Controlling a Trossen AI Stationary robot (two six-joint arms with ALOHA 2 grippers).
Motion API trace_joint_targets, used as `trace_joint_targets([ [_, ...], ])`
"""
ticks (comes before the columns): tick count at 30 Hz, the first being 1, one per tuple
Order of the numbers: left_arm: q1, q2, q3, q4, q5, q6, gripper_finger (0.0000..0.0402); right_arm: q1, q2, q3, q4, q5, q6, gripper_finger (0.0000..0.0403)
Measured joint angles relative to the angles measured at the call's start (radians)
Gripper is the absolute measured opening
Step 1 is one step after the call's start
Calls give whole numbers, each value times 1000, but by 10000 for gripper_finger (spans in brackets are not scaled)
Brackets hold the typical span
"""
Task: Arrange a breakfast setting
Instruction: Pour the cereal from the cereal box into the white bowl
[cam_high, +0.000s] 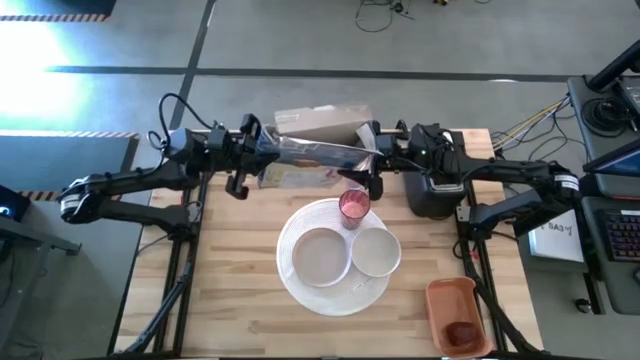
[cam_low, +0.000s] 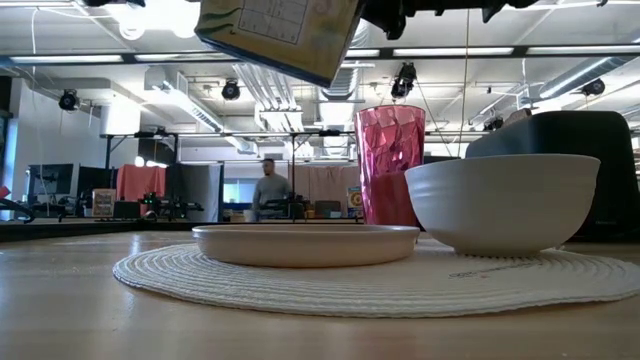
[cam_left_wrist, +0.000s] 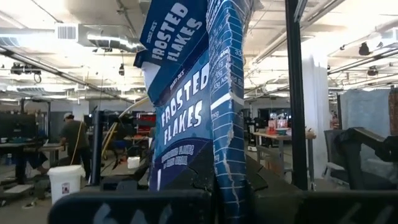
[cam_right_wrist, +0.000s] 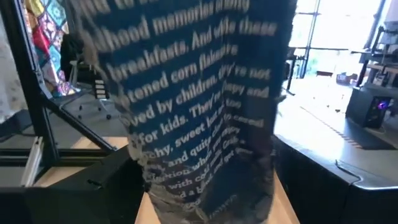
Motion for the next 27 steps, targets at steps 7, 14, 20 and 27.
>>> trace_joint_targets([
  [7, 0, 25, 18, 53, 3, 2, 0, 13, 9, 0, 16, -24, 23, 309],
  [14, 0, 87, 94, 54, 24, 17, 0, 31, 9, 0, 19, -24, 30, 309],
  [20, 0, 152, 149, 57, 83, 4, 0, 47, 9, 0, 16, -25, 24, 305],
  [27, 0, 151, 151, 53, 81, 4, 0, 52, 9, 0, 15, -22, 47, 245],
])
